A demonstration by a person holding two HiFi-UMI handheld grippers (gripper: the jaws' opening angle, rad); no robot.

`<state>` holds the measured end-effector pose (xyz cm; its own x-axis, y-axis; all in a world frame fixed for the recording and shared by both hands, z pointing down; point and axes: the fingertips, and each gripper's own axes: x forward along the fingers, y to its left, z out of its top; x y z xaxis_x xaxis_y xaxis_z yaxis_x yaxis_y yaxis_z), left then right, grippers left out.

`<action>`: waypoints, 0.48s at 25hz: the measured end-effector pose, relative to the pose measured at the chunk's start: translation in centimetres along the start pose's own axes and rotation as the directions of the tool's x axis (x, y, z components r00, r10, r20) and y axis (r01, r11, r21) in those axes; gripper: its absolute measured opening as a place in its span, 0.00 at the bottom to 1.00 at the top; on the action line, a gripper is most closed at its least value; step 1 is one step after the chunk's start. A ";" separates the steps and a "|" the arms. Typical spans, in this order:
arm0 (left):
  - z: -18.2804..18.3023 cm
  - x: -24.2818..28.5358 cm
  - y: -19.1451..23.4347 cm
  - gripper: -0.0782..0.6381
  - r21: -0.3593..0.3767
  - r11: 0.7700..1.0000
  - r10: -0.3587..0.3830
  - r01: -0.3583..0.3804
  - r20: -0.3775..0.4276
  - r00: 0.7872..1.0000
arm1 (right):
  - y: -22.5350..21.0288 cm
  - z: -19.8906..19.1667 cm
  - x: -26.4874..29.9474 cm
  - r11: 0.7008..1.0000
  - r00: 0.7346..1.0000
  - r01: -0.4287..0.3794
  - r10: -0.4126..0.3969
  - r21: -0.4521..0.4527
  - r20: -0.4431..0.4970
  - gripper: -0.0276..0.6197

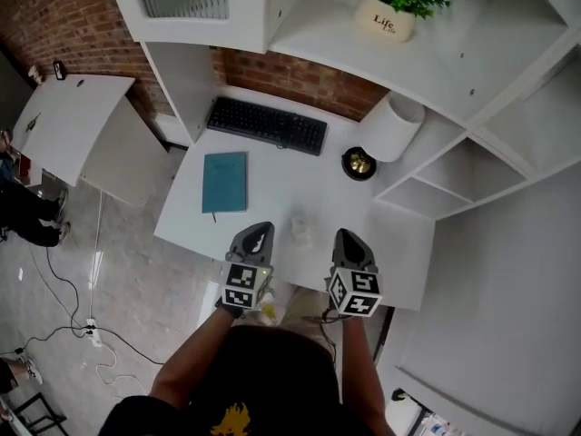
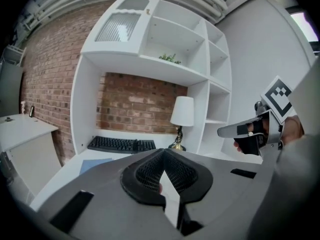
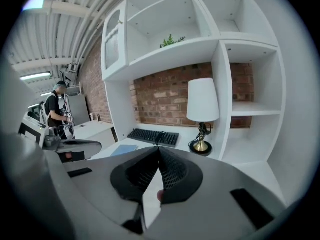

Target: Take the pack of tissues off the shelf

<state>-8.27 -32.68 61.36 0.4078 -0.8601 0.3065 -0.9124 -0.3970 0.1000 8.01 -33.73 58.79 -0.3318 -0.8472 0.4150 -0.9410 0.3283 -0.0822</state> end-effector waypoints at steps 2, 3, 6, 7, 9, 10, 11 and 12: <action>1.8 -0.5 -0.3 0.13 0.012 1.000 -0.006 0.006 0.028 1.000 | 0.2 2.2 -1.0 1.000 0.999 -0.007 0.007 -0.006 0.044 0.05; 2.9 -0.7 -0.4 0.13 0.033 0.999 -0.007 0.005 0.050 0.999 | 0.3 3.4 -1.5 1.000 0.998 -0.007 0.008 -0.011 0.070 0.05; 6.4 -1.6 -0.9 0.13 0.133 0.991 -0.010 -0.005 0.115 0.993 | 0.2 6.8 -3.5 1.000 0.989 -0.002 0.006 -0.029 0.150 0.05; 7.5 -1.9 -1.0 0.13 0.147 0.989 -0.015 -0.005 0.134 0.991 | 0.1 7.7 -4.3 0.999 0.985 0.003 0.002 -0.032 0.173 0.05; 9.5 -2.6 -1.3 0.13 0.142 0.990 -0.022 -0.003 0.174 0.984 | -0.4 9.3 -5.7 0.999 0.977 0.016 -0.008 -0.036 0.213 0.05; 10.5 -3.0 -1.4 0.13 0.141 0.990 -0.023 -0.005 0.194 0.981 | -0.6 9.9 -6.4 0.999 0.973 0.021 -0.013 -0.037 0.229 0.05; 11.4 -3.4 -1.4 0.13 0.146 0.989 -0.022 -0.009 0.213 0.977 | -0.8 10.6 -7.0 0.999 0.970 0.027 -0.017 -0.036 0.244 0.05; 12.3 -3.7 -1.4 0.13 0.152 0.988 -0.022 -0.014 0.230 0.973 | -1.1 11.1 -7.5 0.999 0.966 0.033 -0.023 -0.035 0.258 0.05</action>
<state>-8.11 -32.90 48.45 0.4250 -0.9018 0.0788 -0.9018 -0.4293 -0.0492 10.76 -32.36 45.67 -0.3162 -0.9335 0.1693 -0.9485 0.3145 -0.0370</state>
